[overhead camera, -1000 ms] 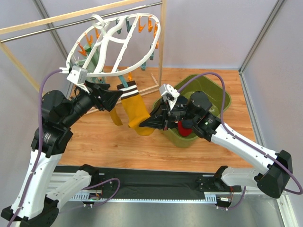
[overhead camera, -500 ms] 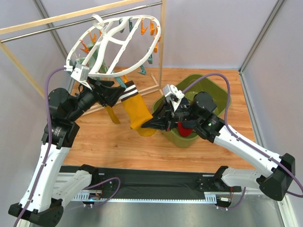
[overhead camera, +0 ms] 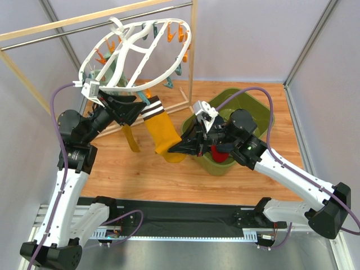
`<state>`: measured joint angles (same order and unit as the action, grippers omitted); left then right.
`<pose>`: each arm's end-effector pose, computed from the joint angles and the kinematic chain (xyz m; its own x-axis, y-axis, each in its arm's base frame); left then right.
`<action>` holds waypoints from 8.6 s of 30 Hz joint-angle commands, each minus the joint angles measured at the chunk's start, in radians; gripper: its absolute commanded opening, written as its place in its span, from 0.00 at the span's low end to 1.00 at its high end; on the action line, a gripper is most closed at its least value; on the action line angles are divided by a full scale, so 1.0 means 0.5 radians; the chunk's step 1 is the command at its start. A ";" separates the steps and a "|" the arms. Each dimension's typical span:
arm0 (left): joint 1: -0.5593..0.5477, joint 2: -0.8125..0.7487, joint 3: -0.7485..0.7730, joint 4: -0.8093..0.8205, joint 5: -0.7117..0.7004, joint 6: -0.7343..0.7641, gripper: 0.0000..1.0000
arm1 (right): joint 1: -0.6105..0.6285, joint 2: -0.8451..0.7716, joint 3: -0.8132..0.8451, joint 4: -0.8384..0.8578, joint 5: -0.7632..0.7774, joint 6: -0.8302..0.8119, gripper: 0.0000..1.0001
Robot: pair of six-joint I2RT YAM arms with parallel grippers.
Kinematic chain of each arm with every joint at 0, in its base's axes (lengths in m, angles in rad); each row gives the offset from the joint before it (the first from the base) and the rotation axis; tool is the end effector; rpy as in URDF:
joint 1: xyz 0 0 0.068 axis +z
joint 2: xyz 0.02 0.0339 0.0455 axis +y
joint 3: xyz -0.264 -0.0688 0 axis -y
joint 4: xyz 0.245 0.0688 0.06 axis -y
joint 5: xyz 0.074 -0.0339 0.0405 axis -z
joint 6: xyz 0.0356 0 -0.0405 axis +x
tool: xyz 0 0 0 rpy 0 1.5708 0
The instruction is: Remove the socks clipped to the hanger
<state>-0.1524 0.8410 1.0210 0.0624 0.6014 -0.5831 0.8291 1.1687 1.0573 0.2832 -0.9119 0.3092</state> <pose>0.1695 -0.0464 0.4380 -0.1698 -0.4332 -0.8851 0.6883 0.5906 -0.4211 0.1557 0.2116 0.4052 -0.1875 0.0711 -0.9797 -0.9665 -0.1915 0.1711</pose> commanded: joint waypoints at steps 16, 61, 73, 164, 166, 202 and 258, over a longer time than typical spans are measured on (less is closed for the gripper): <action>0.047 0.101 -0.045 0.510 0.184 -0.260 0.75 | 0.008 -0.079 0.002 -0.014 -0.014 -0.029 0.00; 0.047 0.193 -0.345 1.397 0.144 -0.782 0.65 | 0.069 -0.039 0.045 -0.026 -0.069 -0.002 0.00; 0.047 0.266 -0.321 1.440 0.117 -0.800 0.64 | 0.115 -0.024 0.070 -0.054 -0.072 -0.026 0.00; 0.056 0.462 -0.327 2.065 0.423 -1.180 0.72 | 0.259 0.185 0.389 -0.425 -0.446 -0.330 0.00; 0.056 0.487 -0.312 2.115 0.435 -1.208 0.71 | 0.259 0.185 0.392 -0.438 -0.450 -0.339 0.00; 0.062 0.548 -0.244 2.176 0.322 -1.478 0.53 | 0.262 0.160 0.395 -0.530 -0.480 -0.376 0.00; 0.292 -0.028 -0.032 0.542 0.573 -0.876 0.78 | 0.284 0.028 0.349 -0.428 -0.204 -0.312 0.00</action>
<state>-0.0559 0.8421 1.0584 0.1234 0.8032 -0.8692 0.9638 1.2060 1.2251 0.0360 -0.9794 0.1459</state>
